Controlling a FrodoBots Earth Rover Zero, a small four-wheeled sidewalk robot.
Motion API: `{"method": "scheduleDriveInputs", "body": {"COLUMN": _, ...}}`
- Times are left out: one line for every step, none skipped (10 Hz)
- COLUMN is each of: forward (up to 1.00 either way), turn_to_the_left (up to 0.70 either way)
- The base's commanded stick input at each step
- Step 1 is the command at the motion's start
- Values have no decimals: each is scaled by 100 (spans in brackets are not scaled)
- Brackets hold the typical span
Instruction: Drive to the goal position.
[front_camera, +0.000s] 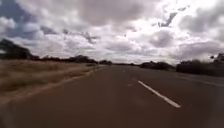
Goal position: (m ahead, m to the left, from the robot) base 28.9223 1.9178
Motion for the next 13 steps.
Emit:
{"method": "scheduleDriveInputs", "body": {"forward": 85, "turn_to_the_left": 0}}
{"method": "scheduleDriveInputs", "body": {"forward": 85, "turn_to_the_left": 0}}
{"method": "scheduleDriveInputs", "body": {"forward": 85, "turn_to_the_left": 0}}
{"method": "scheduleDriveInputs", "body": {"forward": 85, "turn_to_the_left": -2}}
{"method": "scheduleDriveInputs", "body": {"forward": 85, "turn_to_the_left": -3}}
{"method": "scheduleDriveInputs", "body": {"forward": 85, "turn_to_the_left": -33}}
{"method": "scheduleDriveInputs", "body": {"forward": 85, "turn_to_the_left": -34}}
{"method": "scheduleDriveInputs", "body": {"forward": 85, "turn_to_the_left": -33}}
{"method": "scheduleDriveInputs", "body": {"forward": 85, "turn_to_the_left": -30}}
{"method": "scheduleDriveInputs", "body": {"forward": 85, "turn_to_the_left": 0}}
{"method": "scheduleDriveInputs", "body": {"forward": 85, "turn_to_the_left": 0}}
{"method": "scheduleDriveInputs", "body": {"forward": 85, "turn_to_the_left": 0}}
{"method": "scheduleDriveInputs", "body": {"forward": 85, "turn_to_the_left": 0}}
